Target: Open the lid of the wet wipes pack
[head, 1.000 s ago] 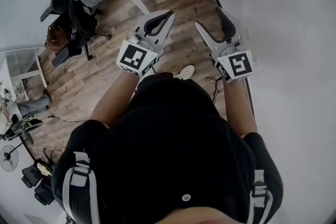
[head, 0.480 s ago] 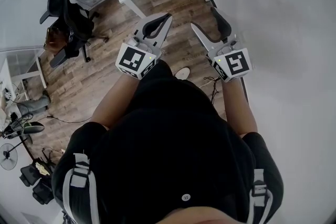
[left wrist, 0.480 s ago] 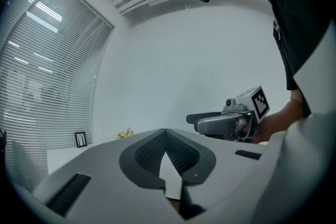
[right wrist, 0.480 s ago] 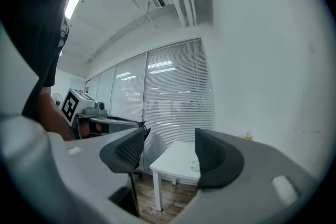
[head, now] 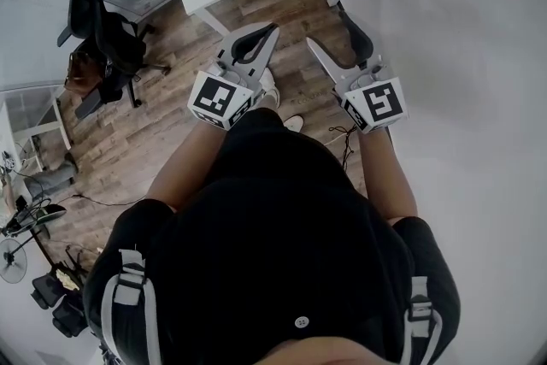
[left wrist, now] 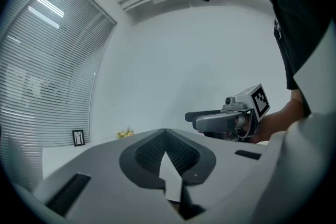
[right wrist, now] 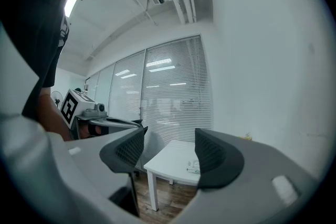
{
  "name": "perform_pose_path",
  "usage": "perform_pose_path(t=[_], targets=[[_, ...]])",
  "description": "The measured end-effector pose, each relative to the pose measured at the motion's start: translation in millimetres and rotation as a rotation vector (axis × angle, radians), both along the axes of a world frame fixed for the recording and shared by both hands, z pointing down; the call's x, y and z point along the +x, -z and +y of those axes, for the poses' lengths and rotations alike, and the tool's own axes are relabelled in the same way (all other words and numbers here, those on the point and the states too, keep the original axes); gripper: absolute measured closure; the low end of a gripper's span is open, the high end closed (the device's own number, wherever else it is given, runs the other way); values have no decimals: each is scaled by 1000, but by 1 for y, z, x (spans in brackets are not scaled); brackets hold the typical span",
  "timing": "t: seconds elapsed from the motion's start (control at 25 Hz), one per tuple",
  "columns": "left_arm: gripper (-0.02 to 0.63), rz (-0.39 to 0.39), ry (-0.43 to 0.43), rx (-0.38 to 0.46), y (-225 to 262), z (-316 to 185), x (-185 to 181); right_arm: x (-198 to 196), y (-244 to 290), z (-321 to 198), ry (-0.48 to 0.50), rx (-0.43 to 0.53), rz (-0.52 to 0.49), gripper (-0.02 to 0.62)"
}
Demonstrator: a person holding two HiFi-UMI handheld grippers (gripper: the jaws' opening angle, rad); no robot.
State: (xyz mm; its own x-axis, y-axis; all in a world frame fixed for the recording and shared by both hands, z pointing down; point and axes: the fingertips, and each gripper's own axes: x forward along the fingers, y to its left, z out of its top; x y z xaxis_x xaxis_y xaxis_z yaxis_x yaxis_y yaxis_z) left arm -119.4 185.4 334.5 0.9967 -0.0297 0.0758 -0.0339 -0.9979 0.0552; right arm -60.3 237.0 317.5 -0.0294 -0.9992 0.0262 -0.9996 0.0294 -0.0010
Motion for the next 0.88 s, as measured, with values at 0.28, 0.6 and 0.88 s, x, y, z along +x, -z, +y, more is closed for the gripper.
perform_pose_path(t=[0.28,0.6,0.88], targets=[[598,1,-6,-5,-4,-37,36,35,-8,-38,-3,-18,-2,291],[598,-2,12,-17,-7,-95,67,67,-12,-97,10,-37,-4,291],[598,4,13,-24,-5,-142,85,85,-11,-145,11,-52,0,291]])
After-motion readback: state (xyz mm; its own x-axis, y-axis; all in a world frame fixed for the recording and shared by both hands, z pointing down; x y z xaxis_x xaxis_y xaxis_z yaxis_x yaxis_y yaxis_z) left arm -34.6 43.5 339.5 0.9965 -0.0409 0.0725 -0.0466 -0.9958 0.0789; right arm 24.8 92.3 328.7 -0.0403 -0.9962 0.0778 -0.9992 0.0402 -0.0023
